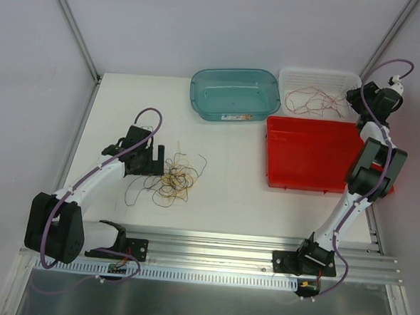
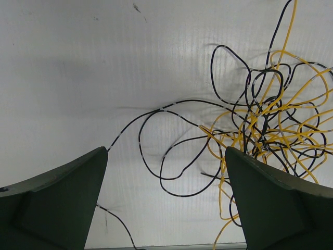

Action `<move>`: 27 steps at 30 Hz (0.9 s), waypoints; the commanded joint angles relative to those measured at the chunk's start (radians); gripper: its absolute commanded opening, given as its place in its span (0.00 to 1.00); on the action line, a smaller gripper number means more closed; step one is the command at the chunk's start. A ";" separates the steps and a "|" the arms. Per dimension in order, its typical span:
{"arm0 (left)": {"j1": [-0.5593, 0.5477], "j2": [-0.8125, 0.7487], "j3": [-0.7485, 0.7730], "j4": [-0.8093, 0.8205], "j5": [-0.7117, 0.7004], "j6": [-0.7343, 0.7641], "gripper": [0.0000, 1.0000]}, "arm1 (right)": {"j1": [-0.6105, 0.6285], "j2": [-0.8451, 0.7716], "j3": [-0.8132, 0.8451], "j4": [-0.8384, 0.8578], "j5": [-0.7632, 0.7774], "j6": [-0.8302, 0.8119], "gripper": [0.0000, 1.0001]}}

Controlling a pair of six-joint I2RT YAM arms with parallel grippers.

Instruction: Untangle the cables

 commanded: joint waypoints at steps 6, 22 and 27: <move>0.001 -0.013 0.035 0.003 0.000 0.016 0.97 | 0.018 -0.073 0.056 -0.062 0.006 -0.040 0.69; 0.001 -0.160 0.027 0.005 0.055 -0.029 0.98 | 0.318 -0.707 -0.131 -0.613 0.096 -0.239 0.97; -0.001 -0.195 0.016 0.009 0.086 -0.038 0.97 | 0.544 -0.891 -0.316 -0.724 0.107 -0.249 0.97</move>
